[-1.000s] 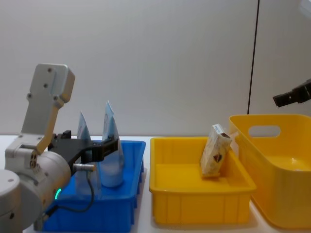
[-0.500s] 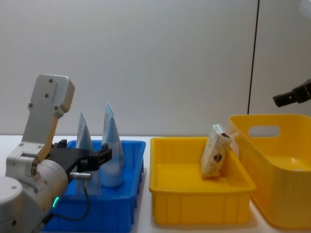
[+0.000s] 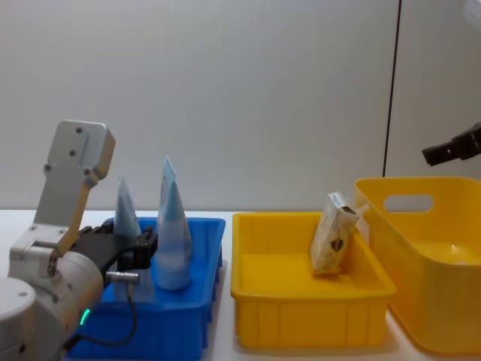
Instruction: Bimanual collaborative sorting of washing and personal care products
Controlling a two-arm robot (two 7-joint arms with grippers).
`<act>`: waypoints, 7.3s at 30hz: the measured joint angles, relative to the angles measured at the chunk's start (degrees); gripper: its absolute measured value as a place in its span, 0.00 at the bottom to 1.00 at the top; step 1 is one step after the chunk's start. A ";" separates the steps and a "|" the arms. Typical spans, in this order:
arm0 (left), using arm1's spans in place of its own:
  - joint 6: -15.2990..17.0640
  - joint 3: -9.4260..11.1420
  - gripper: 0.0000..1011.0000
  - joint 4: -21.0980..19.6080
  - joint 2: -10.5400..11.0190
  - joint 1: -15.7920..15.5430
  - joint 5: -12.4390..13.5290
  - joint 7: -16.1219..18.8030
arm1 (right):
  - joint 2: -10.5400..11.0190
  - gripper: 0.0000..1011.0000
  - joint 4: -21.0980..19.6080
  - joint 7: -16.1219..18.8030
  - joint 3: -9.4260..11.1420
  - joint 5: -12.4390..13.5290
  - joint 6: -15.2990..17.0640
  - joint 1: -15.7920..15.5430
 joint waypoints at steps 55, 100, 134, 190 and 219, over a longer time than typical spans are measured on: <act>0.45 -0.94 0.25 -0.64 -0.45 0.16 -1.06 -0.78 | 0.00 0.99 0.00 0.00 0.00 0.00 0.00 0.00; 13.48 -15.25 0.25 -23.14 -9.65 4.53 -25.67 -4.25 | 0.69 0.99 0.34 2.26 -0.89 -0.16 -1.91 0.73; 18.44 -14.41 0.25 -32.04 -15.23 -0.17 -35.41 -2.59 | 3.38 0.99 1.03 17.90 -6.53 2.02 -11.69 5.35; 11.04 -8.22 0.25 -28.81 -12.01 -0.37 -30.79 -2.88 | -4.16 0.99 4.00 20.89 -13.51 6.32 -9.90 11.65; 10.22 -6.92 0.25 -28.20 -11.22 -0.12 -28.24 -3.78 | -6.74 0.99 7.28 23.04 -16.78 7.72 -7.89 15.84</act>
